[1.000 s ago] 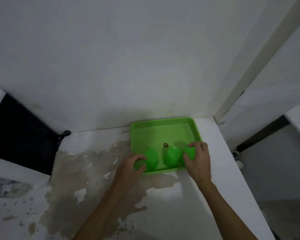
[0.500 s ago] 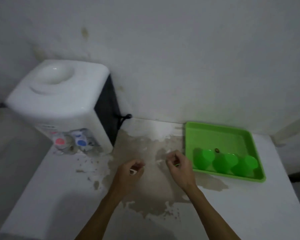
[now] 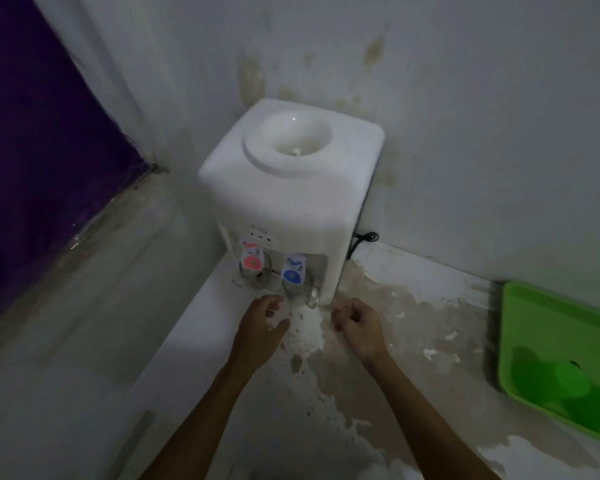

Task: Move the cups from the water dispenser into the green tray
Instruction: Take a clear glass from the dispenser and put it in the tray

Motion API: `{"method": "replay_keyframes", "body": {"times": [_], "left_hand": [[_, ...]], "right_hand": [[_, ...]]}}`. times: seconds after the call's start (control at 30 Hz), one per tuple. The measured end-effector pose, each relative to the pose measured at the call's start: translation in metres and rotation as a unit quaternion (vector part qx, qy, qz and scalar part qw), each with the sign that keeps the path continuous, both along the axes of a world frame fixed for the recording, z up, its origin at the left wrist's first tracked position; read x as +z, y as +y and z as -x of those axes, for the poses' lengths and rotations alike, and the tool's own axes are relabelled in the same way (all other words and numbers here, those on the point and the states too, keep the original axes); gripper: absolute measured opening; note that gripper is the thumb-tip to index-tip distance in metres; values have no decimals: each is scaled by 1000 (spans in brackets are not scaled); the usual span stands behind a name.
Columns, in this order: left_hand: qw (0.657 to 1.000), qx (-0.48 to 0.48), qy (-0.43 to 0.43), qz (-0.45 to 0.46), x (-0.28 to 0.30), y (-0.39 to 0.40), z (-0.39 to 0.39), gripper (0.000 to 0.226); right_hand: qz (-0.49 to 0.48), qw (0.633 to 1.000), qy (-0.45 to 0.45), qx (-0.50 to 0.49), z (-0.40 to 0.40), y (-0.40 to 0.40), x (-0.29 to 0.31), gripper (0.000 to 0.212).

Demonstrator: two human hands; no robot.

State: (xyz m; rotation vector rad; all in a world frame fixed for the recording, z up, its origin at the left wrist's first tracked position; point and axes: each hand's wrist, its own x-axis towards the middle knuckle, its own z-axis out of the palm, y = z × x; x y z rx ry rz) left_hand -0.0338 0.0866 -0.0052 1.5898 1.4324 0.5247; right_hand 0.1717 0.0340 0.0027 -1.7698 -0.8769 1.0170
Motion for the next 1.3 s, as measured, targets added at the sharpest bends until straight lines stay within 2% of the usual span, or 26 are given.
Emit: {"method": "replay_keyframes", "body": {"times": [0.1,0.23,0.33,0.47,0.6,0.73,0.9,1.03,1.17,1.3], "left_hand": [[1000,-8,6,26,-4,15,-5,63],[999,-21,-38,13,2,35,-26,52],[998,-40,-55,-12,-5,51,-38,50],[998,-37,-43,4,-27,66,-40,64],[999,-23,-29,15,-28,63,-35,79],[1000,-8,-11,20,-19,41,-27,66],[999,-17,-29,32,-20,5,-18,69],[997,-49,-55,16,-9,-16,-30,69],[992,-101,-80,-6,19,-34,-69,71],[985,-139,-98,-22,44,-54,-115,74]], "right_hand": [[16,1000,8,-4,8,13,-3,5],[22,1000,12,-16,8,20,-3,6],[25,999,8,-28,3,21,-2,17],[31,999,-6,-32,-6,20,0,26],[32,999,-6,-35,-11,17,0,20],[43,999,5,-29,-11,7,-4,14],[62,997,31,-27,-13,-16,-12,15],[92,992,79,-42,-17,-38,-11,22],[165,962,208,-63,-32,-63,2,16],[175,916,353,-77,-59,-86,14,46]]}}
